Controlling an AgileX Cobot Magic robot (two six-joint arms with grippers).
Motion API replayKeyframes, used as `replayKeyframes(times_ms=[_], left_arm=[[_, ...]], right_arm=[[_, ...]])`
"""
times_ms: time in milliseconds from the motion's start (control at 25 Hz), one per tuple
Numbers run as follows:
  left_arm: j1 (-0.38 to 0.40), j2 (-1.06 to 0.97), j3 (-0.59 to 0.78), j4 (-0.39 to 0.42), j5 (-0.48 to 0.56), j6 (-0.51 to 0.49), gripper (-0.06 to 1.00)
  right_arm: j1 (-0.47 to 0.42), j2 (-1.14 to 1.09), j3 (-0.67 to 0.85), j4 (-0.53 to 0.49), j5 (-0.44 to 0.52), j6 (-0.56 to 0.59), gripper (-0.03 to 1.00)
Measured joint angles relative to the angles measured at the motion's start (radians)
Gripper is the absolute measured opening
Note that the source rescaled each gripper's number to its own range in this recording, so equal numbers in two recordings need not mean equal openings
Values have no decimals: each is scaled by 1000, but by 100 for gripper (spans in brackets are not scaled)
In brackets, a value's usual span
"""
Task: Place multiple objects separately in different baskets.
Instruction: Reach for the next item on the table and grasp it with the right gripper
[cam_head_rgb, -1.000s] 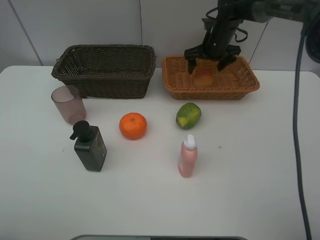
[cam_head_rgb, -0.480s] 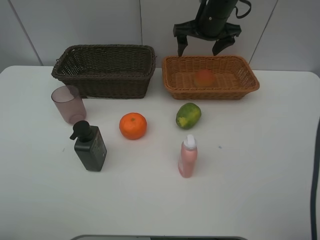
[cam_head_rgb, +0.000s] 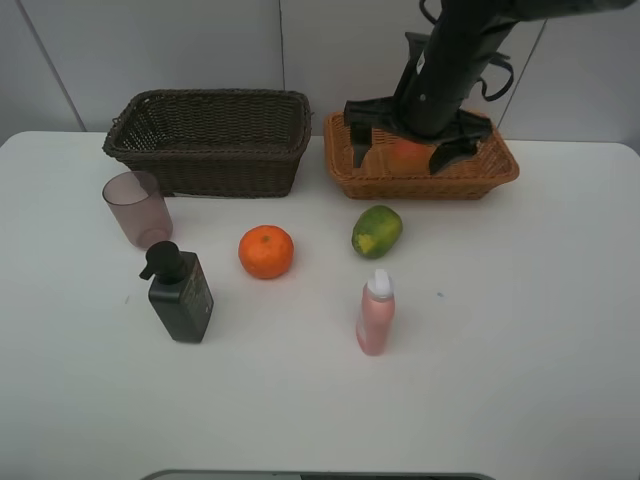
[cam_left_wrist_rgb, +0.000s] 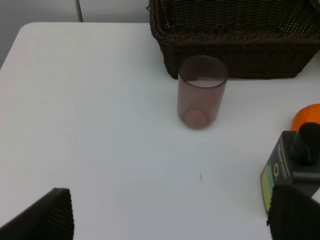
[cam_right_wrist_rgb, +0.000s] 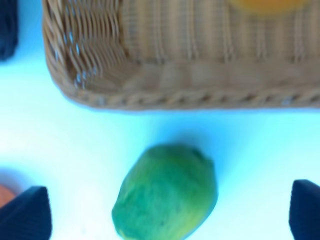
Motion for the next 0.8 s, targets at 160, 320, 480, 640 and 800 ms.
replayKeyframes(times_ms=[160, 320, 480, 640, 800], left_arm=[[0, 0, 0, 0, 0, 0, 100], [0, 0, 0, 0, 0, 0, 100], [0, 0, 0, 0, 0, 0, 100], [0, 0, 0, 0, 0, 0, 100], [0, 0, 0, 0, 0, 0, 100]], right_arm=[[44, 1, 16, -45, -5, 127, 100], [75, 19, 17, -85, -8, 251, 100], [92, 62, 19, -140, 4, 351, 100], [98, 98, 22, -155, 3, 397, 100], [98, 128, 22, -155, -14, 408, 100]])
